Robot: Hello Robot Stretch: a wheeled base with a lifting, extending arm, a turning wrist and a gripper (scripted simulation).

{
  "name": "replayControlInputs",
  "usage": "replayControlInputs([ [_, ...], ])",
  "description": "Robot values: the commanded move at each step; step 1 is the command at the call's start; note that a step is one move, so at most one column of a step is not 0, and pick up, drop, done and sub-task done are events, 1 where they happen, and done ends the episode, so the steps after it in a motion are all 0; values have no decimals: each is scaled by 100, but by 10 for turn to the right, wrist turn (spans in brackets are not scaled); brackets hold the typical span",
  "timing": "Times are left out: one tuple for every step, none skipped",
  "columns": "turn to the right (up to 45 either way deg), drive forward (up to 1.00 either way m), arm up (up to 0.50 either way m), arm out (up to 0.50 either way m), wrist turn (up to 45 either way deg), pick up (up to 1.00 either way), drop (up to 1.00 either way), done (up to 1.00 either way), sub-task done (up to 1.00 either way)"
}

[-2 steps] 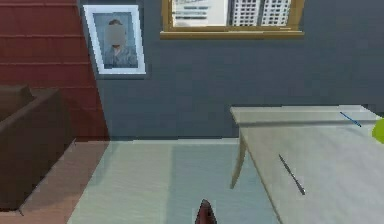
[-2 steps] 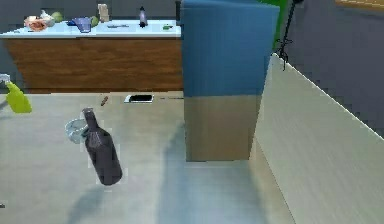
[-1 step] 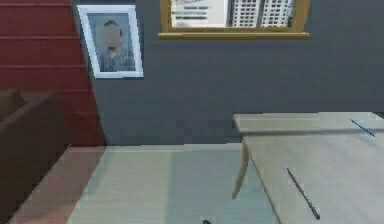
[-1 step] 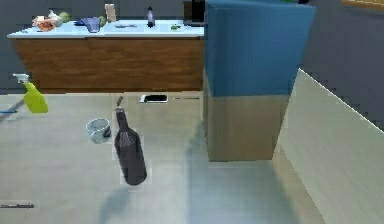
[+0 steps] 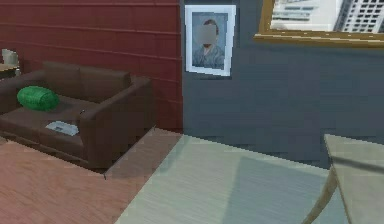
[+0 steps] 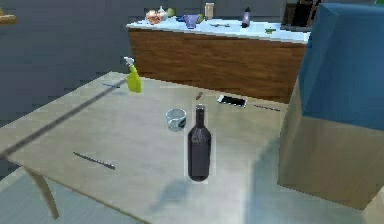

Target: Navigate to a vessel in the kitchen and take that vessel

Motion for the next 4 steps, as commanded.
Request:
replayControlInputs([
  [0, 0, 50, 0, 0, 0, 0, 0, 0],
  [0, 0, 38, 0, 0, 0, 0, 0, 0],
  [0, 0, 0, 50, 0, 0, 0, 0, 0],
  [0, 0, 0, 0, 450, 0, 0, 0, 0],
])
